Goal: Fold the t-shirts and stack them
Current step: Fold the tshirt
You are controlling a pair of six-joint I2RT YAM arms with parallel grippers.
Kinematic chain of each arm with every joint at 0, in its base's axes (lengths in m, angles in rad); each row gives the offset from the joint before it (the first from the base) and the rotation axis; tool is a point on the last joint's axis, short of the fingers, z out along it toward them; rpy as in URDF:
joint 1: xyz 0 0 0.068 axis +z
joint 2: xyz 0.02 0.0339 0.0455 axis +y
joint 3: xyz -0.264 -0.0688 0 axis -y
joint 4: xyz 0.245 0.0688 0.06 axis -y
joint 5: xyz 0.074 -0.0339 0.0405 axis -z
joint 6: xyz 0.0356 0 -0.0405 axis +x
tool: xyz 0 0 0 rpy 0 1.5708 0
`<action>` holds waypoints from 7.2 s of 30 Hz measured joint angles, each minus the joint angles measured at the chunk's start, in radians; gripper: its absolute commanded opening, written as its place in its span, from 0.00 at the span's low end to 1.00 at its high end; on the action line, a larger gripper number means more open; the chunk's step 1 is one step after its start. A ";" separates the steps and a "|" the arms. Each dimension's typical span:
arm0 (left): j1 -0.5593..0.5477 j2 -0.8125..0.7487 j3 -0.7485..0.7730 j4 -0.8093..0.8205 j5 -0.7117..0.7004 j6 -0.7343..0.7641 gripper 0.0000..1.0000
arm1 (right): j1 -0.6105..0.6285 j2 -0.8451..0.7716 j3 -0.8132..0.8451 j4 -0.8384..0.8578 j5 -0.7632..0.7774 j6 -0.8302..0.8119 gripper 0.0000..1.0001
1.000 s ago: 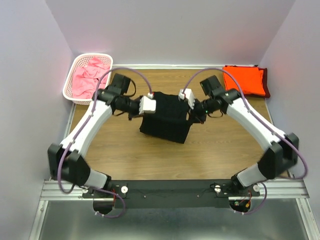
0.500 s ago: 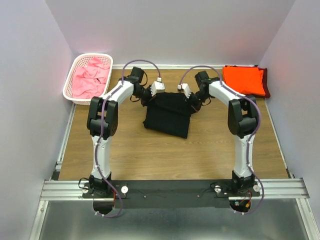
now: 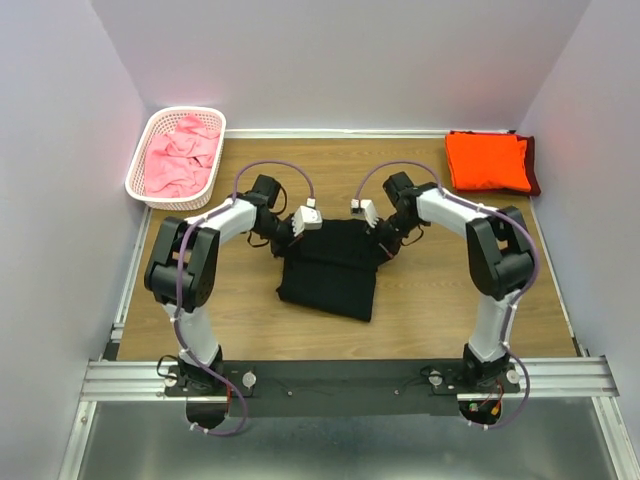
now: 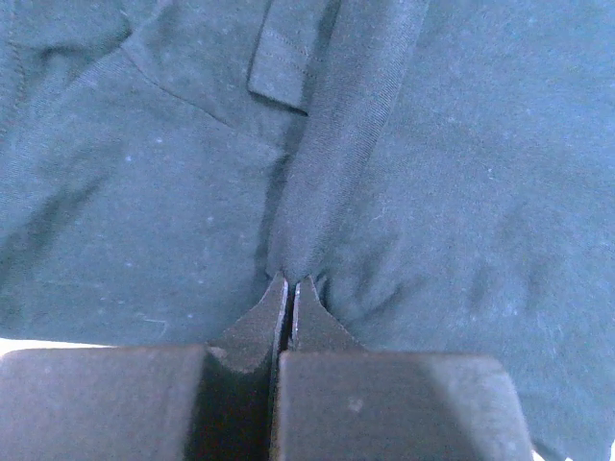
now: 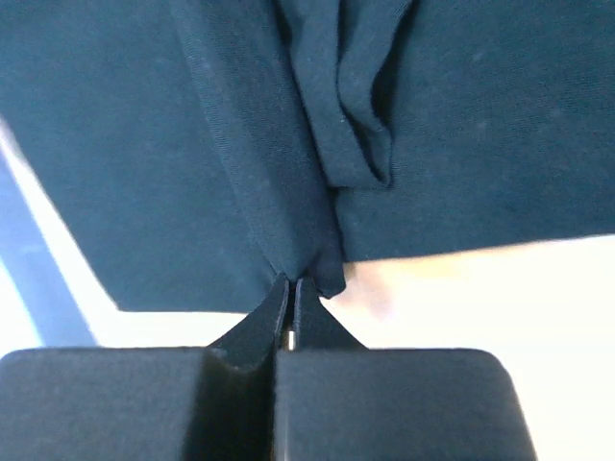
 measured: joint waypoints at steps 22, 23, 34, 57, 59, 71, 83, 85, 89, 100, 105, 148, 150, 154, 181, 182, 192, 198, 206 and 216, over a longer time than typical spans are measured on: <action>-0.128 -0.192 -0.033 -0.015 0.111 0.143 0.60 | -0.025 0.233 0.402 0.081 -0.273 0.473 0.34; -0.137 -0.180 -0.033 -0.010 0.111 0.142 0.60 | -0.025 0.263 0.420 0.091 -0.279 0.497 0.34; -0.192 -0.069 -0.043 0.050 0.066 0.120 0.57 | 0.038 0.328 0.466 0.154 -0.356 0.632 0.34; -0.201 -0.206 -0.040 0.059 0.012 0.091 0.00 | 0.109 0.444 0.380 0.185 -0.432 0.571 0.30; -0.190 -0.199 -0.006 0.055 0.005 0.095 0.00 | 0.108 0.444 0.373 0.187 -0.443 0.565 0.30; -0.137 -0.141 0.062 0.065 -0.024 0.154 0.00 | 0.110 0.410 0.380 0.169 -0.382 0.531 0.39; -0.218 -0.271 -0.092 0.068 -0.027 0.211 0.00 | 0.093 0.345 0.531 0.155 -0.203 0.423 0.41; -0.232 -0.280 -0.114 0.071 -0.030 0.212 0.00 | 0.090 0.345 0.532 0.147 -0.188 0.396 0.40; -0.248 -0.283 -0.138 0.072 -0.034 0.217 0.00 | 0.087 0.374 0.531 0.127 -0.163 0.338 0.36; -0.238 -0.290 -0.064 0.072 -0.069 0.226 0.00 | 0.082 0.426 0.497 0.115 -0.246 0.283 0.32; -0.200 -0.244 0.057 0.084 -0.076 0.225 0.00 | 0.081 0.426 0.470 0.115 -0.293 0.267 0.31; -0.181 -0.175 -0.003 0.262 -0.104 0.290 0.36 | 0.014 0.369 0.781 0.060 -0.001 0.363 0.97; -0.165 -0.121 0.042 0.262 -0.105 0.274 0.45 | -0.042 0.354 0.781 0.060 -0.004 0.388 0.98; -0.098 -0.014 0.161 0.257 -0.105 0.220 0.46 | -0.153 0.298 0.724 0.068 -0.008 0.419 0.97; 0.125 0.187 0.051 0.595 0.197 -0.828 0.43 | -0.146 0.280 0.241 0.225 -0.254 0.623 0.45; 0.136 0.232 0.099 0.584 0.200 -0.840 0.42 | -0.149 0.293 0.265 0.218 -0.249 0.618 0.45; 0.196 0.174 0.183 0.476 0.212 -0.836 0.48 | -0.181 0.296 0.465 0.247 -0.114 0.592 0.66; 0.148 -0.179 -0.013 0.534 0.293 -0.859 0.47 | -0.171 0.055 0.307 0.292 -0.239 0.675 0.66; -0.006 -0.088 -0.262 0.633 0.333 -0.939 0.45 | -0.150 0.034 0.034 0.317 -0.388 0.734 0.66; 0.180 0.113 -0.153 0.497 0.388 -0.801 0.44 | -0.165 0.177 0.034 0.292 -0.402 0.696 0.61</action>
